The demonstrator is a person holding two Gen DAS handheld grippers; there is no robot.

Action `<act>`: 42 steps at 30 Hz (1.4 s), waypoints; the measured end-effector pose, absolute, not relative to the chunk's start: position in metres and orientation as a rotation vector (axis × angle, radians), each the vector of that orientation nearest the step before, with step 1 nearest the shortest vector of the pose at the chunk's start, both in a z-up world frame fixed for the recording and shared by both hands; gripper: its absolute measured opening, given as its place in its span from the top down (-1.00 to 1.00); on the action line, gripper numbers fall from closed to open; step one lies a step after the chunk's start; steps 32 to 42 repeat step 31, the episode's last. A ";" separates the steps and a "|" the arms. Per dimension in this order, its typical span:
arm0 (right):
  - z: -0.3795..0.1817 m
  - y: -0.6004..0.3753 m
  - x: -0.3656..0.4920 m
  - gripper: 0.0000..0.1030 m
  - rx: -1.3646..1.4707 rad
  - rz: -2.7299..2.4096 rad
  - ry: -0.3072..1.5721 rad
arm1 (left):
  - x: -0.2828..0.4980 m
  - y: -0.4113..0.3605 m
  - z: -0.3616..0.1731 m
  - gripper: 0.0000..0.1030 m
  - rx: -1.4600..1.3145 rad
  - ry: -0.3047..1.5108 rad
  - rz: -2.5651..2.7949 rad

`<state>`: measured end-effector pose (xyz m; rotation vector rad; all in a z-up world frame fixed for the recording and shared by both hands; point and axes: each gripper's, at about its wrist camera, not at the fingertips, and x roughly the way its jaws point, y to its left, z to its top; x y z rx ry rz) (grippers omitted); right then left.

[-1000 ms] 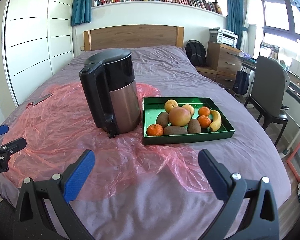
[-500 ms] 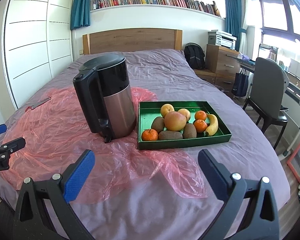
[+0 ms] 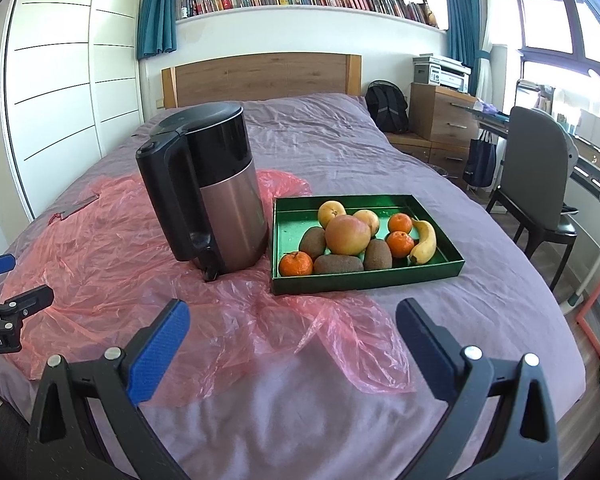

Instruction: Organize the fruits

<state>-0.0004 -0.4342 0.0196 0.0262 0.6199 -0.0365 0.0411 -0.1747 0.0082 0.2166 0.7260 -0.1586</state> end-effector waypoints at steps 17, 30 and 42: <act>0.024 -0.421 -0.003 -1.00 -0.011 -0.038 0.628 | 0.037 -0.162 0.007 -0.98 0.179 0.724 -0.181; 0.029 -0.410 -0.006 -1.00 -0.034 -0.034 0.623 | 0.034 -0.151 0.009 -0.98 0.157 0.714 -0.162; 0.029 -0.409 -0.007 -1.00 -0.034 -0.033 0.624 | 0.034 -0.150 0.009 -0.98 0.156 0.714 -0.160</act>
